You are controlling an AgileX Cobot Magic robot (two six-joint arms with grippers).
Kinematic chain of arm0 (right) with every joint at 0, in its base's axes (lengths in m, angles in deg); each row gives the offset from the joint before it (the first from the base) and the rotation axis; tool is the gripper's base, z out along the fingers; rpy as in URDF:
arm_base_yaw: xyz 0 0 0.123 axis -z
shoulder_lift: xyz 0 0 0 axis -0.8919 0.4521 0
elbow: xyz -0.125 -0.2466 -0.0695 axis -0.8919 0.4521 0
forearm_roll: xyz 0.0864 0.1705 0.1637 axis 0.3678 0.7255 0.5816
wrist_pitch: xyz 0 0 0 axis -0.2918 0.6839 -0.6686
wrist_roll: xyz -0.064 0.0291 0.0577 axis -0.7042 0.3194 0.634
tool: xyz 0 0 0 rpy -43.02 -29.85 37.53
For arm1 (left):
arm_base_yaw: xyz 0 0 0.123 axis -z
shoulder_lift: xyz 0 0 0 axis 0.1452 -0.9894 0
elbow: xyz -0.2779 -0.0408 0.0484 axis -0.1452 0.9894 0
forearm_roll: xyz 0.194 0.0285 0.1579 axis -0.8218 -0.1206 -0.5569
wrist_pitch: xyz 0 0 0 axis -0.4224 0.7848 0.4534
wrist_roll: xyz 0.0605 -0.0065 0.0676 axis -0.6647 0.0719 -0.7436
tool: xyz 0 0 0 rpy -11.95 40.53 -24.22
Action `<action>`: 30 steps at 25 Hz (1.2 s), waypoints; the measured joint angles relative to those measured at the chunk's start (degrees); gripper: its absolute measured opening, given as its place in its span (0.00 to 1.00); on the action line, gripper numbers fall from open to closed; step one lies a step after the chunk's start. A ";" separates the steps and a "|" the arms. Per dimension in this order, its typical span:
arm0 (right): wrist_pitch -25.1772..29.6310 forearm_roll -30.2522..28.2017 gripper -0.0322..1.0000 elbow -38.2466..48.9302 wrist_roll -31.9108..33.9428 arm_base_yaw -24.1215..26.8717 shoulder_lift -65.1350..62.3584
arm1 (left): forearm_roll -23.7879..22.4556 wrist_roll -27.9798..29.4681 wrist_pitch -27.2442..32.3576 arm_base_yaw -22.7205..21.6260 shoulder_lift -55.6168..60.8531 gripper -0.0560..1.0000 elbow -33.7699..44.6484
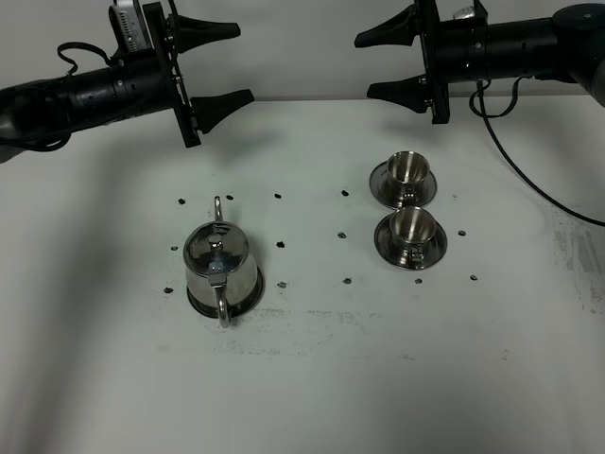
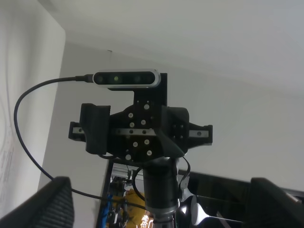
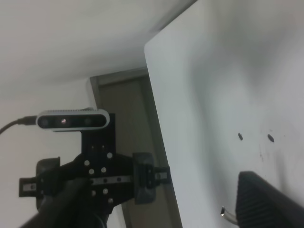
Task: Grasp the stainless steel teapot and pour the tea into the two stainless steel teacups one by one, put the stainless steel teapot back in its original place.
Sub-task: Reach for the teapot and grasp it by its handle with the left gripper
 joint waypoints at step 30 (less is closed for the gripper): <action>-6.06 -70.26 0.60 1.19 -10.98 -4.16 -23.77 | -79.30 -8.95 -12.36 7.14 21.74 0.74 -22.22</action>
